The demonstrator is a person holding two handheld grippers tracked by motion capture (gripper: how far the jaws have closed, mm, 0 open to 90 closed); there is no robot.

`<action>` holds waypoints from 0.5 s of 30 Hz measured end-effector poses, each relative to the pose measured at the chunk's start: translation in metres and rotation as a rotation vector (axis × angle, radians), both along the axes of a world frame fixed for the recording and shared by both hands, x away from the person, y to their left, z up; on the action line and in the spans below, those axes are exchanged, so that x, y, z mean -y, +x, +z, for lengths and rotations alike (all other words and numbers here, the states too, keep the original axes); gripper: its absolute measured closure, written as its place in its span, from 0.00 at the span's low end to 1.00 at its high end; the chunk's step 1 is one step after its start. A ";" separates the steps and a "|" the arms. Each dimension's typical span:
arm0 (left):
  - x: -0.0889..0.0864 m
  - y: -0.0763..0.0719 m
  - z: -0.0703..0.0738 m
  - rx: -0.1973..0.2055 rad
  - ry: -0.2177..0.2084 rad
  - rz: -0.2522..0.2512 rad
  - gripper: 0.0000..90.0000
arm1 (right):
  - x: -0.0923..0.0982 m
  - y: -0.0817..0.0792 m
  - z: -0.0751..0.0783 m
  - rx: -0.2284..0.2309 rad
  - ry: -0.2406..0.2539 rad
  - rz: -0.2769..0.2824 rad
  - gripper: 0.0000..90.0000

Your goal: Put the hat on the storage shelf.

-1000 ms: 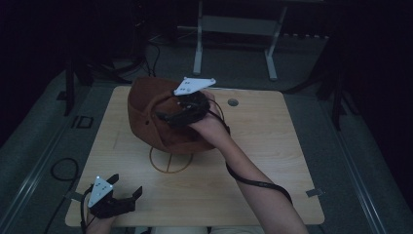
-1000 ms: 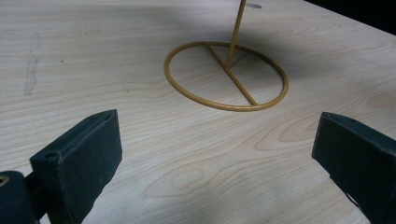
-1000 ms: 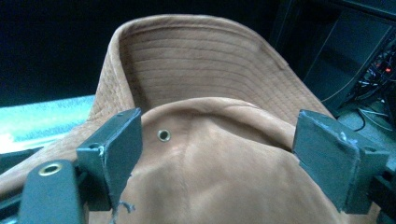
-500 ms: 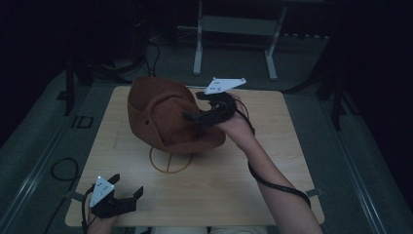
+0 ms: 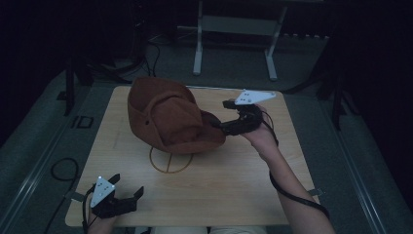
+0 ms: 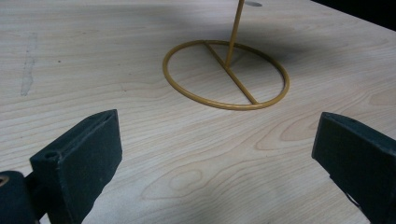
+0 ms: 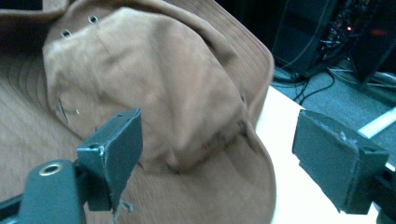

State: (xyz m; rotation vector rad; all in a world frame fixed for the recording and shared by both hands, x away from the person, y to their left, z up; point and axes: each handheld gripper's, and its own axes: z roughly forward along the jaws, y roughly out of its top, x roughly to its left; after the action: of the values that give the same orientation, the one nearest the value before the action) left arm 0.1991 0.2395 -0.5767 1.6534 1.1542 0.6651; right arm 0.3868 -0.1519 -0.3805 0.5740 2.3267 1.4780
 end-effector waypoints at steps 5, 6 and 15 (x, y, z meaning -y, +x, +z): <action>0.002 0.001 0.000 -0.002 0.004 -0.010 0.02 | 0.023 -0.003 -0.015 -0.020 0.000 -0.031 0.18; 0.002 0.001 -0.001 -0.001 0.005 -0.010 0.02 | 0.028 -0.004 -0.019 -0.022 -0.003 -0.041 0.18; 0.002 0.001 -0.001 -0.001 0.003 -0.006 0.02 | 0.065 -0.010 -0.056 -0.062 -0.008 -0.102 0.18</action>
State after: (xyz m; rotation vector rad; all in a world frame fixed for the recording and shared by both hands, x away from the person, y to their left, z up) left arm 0.2002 0.2373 -0.5775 1.6591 1.1491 0.6624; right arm 0.3772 -0.2173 -0.4360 0.7352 2.3114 1.4238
